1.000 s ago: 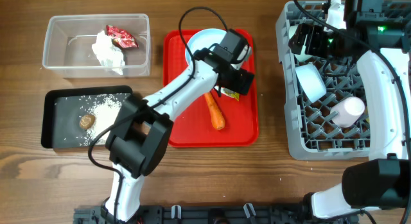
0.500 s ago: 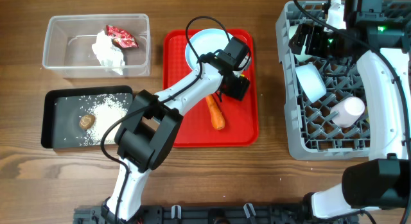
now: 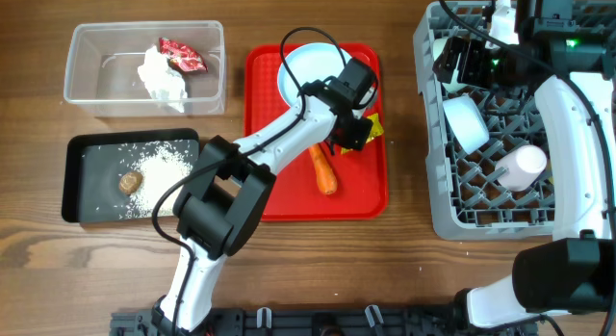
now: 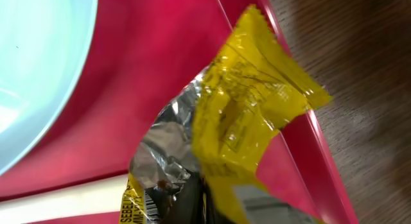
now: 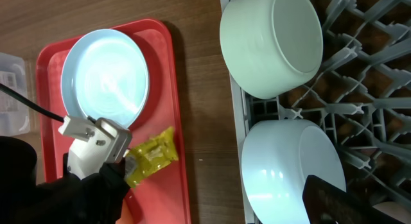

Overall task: Sort waste into correct bins and load items into the dishwasher rack
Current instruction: 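Reach and grasp the yellow snack packet with the left gripper, then carry the yellow packet to the clear bin and release it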

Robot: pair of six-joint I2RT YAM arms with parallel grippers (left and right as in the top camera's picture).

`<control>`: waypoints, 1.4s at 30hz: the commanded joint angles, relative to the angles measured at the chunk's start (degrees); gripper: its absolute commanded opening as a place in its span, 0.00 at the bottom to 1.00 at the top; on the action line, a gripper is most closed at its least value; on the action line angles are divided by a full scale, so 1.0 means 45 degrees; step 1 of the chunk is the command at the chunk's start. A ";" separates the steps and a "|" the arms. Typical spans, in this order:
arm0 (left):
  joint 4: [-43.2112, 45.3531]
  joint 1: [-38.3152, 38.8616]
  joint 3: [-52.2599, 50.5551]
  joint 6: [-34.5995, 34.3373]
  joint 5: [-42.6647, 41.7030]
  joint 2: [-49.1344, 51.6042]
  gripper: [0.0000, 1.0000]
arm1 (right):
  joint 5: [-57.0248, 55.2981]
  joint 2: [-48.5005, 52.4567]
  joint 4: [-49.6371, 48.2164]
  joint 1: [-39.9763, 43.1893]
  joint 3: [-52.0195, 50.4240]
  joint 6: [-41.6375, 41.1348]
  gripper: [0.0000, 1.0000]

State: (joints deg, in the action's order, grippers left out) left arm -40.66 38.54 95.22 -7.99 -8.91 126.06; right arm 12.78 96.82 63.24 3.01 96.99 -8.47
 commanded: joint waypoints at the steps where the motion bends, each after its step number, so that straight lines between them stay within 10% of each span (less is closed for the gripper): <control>1: -0.0189 0.0049 0.0097 -0.0131 -0.0126 -0.0500 0.04 | -0.0262 -0.0287 0.0058 0.0019 0.0005 0.0223 0.99; 15: -0.1214 -0.1681 0.0568 -0.0126 0.4663 -0.4425 0.04 | -0.0262 -0.0287 0.0058 0.0019 0.0005 0.0223 0.99; 21: -0.1749 -0.3944 0.0563 0.0442 0.1758 -0.4415 0.05 | -0.0262 -0.0287 0.0063 0.0019 0.0005 0.0219 0.99; 29: -0.3381 -0.2574 0.0520 0.2535 -0.2113 -0.3968 0.64 | -0.0262 -0.0287 -0.0029 0.0019 0.0005 0.0214 1.00; 42: -0.3963 0.0976 0.0486 0.3347 -0.0495 -0.0495 0.74 | -0.0311 -0.0287 0.0107 0.0019 0.0005 0.0277 1.00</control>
State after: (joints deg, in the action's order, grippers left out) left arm -58.70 41.47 97.67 5.61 -13.15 120.68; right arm 12.56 96.82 63.48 3.01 96.99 -8.27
